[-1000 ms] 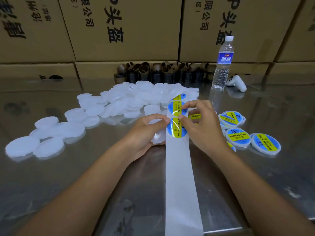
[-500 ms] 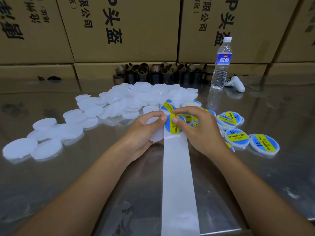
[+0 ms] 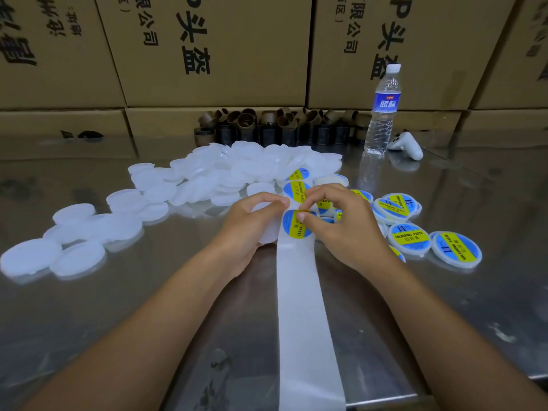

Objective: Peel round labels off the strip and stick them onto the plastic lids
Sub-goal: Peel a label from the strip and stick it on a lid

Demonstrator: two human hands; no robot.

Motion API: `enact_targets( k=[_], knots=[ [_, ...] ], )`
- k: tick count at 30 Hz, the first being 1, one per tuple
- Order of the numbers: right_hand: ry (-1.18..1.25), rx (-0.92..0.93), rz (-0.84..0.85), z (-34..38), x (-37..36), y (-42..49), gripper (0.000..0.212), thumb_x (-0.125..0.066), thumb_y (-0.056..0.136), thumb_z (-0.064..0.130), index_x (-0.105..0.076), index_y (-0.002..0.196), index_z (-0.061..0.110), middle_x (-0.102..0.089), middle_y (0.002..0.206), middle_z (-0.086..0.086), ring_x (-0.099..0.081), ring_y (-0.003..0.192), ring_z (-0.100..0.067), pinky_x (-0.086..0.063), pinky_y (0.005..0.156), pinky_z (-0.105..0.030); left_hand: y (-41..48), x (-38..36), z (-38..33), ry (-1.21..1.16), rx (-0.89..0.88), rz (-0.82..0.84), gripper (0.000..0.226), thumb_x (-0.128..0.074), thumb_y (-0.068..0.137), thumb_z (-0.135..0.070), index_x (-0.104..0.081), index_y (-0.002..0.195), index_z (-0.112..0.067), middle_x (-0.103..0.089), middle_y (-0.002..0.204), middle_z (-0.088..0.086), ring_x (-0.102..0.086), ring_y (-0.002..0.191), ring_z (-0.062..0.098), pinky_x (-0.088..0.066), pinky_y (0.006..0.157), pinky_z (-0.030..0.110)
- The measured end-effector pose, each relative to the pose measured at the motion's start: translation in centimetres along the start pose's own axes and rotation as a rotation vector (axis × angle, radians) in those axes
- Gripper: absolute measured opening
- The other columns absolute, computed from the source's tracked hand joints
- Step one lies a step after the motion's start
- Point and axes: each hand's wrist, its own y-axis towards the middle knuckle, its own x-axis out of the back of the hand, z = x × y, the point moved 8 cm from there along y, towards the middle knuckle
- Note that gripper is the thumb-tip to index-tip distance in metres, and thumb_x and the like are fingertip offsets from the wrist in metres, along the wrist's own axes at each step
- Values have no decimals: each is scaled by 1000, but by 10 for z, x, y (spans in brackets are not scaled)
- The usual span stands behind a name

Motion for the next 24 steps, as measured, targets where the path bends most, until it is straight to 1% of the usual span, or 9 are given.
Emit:
enact_targets(
  k=[2, 6, 8, 11, 14, 17, 19, 22, 24],
  knots=[
    [48, -46, 28, -3, -5, -1, 12, -70, 82, 17, -65, 72, 20, -63, 99, 4, -54, 99, 3, -35, 80, -4, 1, 2, -2, 3, -21, -38, 12, -64, 90, -20, -68, 78, -19, -67, 95, 11, -60, 89, 28, -49, 88, 43],
    [231, -131, -6, -8, -3, 2, 39, -53, 93, 31, -60, 55, 23, -63, 93, 8, -56, 87, 10, -39, 75, -4, 3, 9, -2, 15, -43, -126, 12, -64, 90, -18, -68, 79, -20, -67, 95, 4, -59, 84, 20, -48, 76, 30],
    [256, -183, -58, -12, 3, 4, 51, -45, 95, 39, -51, 49, 20, -65, 93, -4, -58, 78, 3, -41, 70, -8, 4, 11, -2, 9, -40, -149, 11, -64, 90, -18, -68, 80, -20, -68, 98, 2, -60, 84, 17, -49, 74, 28],
    [306, -315, -190, -23, 15, 3, 55, -40, 97, 44, -39, 49, 17, -64, 97, -17, -59, 77, -10, -46, 78, -21, 4, 13, -1, -4, -30, -165, 12, -65, 89, -17, -68, 78, -21, -68, 99, 1, -60, 82, 15, -49, 73, 25],
    [436, -315, -318, -19, 28, 2, 46, -39, 99, 40, -49, 60, 18, -67, 88, -2, -59, 77, -8, -47, 77, -23, 5, 14, 1, 3, -20, -174, 12, -66, 89, -19, -68, 78, -22, -68, 98, -1, -60, 83, 14, -48, 74, 25],
    [400, -85, -254, 4, 26, 1, 17, -45, 94, 37, -60, 100, 43, -60, 94, 7, -59, 89, -6, -44, 79, -16, 5, 14, 2, 9, -26, -176, 11, -66, 89, -19, -69, 78, -22, -68, 102, 0, -61, 86, 14, -48, 76, 25],
    [326, 25, -133, 12, 14, -2, 39, -49, 89, 32, -44, 121, 55, -61, 100, 4, -61, 95, -6, -45, 83, -13, 6, 15, 2, 21, -31, -174, 12, -66, 89, -19, -69, 77, -22, -68, 99, -3, -61, 83, 9, -49, 73, 21],
    [187, 68, 26, 11, -5, -3, 67, -55, 91, 22, -24, 133, 64, -61, 115, 8, -62, 102, -1, -49, 93, -31, 6, 15, 0, 46, -63, -173, 15, -66, 88, -18, -68, 75, -22, -66, 86, -12, -60, 66, -5, -47, 59, 11],
    [147, 46, 96, 4, -13, -3, 76, -55, 93, 14, -15, 136, 63, -59, 120, 9, -61, 100, 2, -49, 91, -35, 5, 14, 1, 45, -76, -164, 12, -68, 87, -18, -67, 76, -21, -66, 88, -9, -61, 73, 1, -49, 66, 15]
  ],
)
